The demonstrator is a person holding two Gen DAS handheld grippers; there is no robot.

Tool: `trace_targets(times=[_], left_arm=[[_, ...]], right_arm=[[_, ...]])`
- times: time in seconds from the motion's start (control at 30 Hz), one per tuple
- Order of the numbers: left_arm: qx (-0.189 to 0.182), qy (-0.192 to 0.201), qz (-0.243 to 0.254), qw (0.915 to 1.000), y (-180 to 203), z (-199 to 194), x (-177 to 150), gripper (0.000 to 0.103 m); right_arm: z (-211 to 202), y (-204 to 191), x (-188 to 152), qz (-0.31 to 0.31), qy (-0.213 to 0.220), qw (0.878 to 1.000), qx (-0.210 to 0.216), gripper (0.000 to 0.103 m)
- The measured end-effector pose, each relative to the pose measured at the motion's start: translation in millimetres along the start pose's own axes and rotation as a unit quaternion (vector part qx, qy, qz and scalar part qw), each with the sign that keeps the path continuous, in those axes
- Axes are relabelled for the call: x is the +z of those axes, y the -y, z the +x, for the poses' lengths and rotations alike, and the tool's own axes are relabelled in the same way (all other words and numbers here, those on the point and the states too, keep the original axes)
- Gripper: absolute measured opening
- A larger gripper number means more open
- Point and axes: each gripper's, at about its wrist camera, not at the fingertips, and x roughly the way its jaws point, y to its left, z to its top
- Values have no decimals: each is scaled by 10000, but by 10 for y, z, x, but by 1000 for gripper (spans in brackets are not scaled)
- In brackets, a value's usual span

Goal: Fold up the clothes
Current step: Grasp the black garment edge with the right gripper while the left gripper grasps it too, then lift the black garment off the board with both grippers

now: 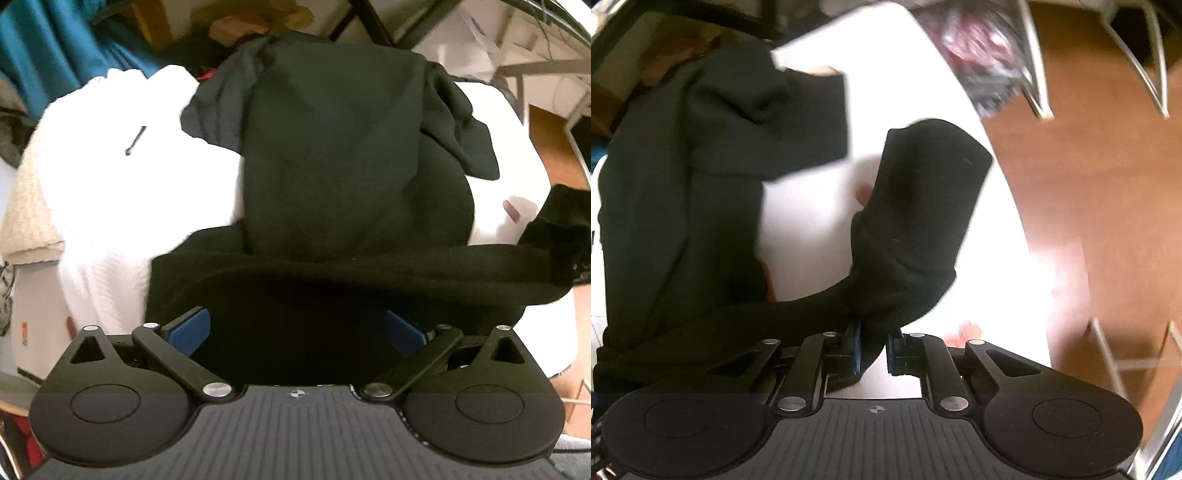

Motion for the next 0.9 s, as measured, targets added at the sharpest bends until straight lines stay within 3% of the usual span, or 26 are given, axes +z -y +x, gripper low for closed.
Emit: trace_targets(times=[0.07,0.17,0.27,0.33,0.4,0.47,0.5,0.67,0.73,0.8,0.87,0.9], left_arm=[[-64,-108,78,9999,61,54,-3,102],[-335,-199,-238,9990,73,94,18,103],[-598,-243,-1084,9920,-112,92,70,102],[-827,-247,-1843,9791,-307,98,65,102],[-1084,-225,-2623,9586,-517,111,42,102],[-1169,-284,-3050,9447,-648,168,16,102],[-1132,-369,-3109,9430,-668,208,23,102],[-869,-776,-2757,9542,-491,398,105,103],[-666,-1088,-2352,9635,-339,536,140,102],[-413,-1120,-1901,9745,-199,574,166,101],[-255,-1075,-1852,9765,-144,563,168,96],[-202,-1024,-1939,9754,-148,535,163,88]], right_arm=[[-30,70,-91,132,32,9999,70,11],[-118,84,-160,-15,233,9997,85,11],[-161,102,-183,-86,303,9995,95,11],[-160,131,-192,-118,294,9995,87,11],[-142,152,-228,-173,266,9995,61,11],[-114,160,-277,-223,227,9995,35,11],[-100,162,-300,-247,208,9995,22,11],[46,69,-283,-389,-34,9992,-49,11],[114,60,-254,-431,-213,9988,-62,11],[143,48,-196,-439,-324,9985,-55,14],[100,12,-85,-449,-288,9986,-65,29],[28,-28,-7,-496,-130,9987,-68,35]])
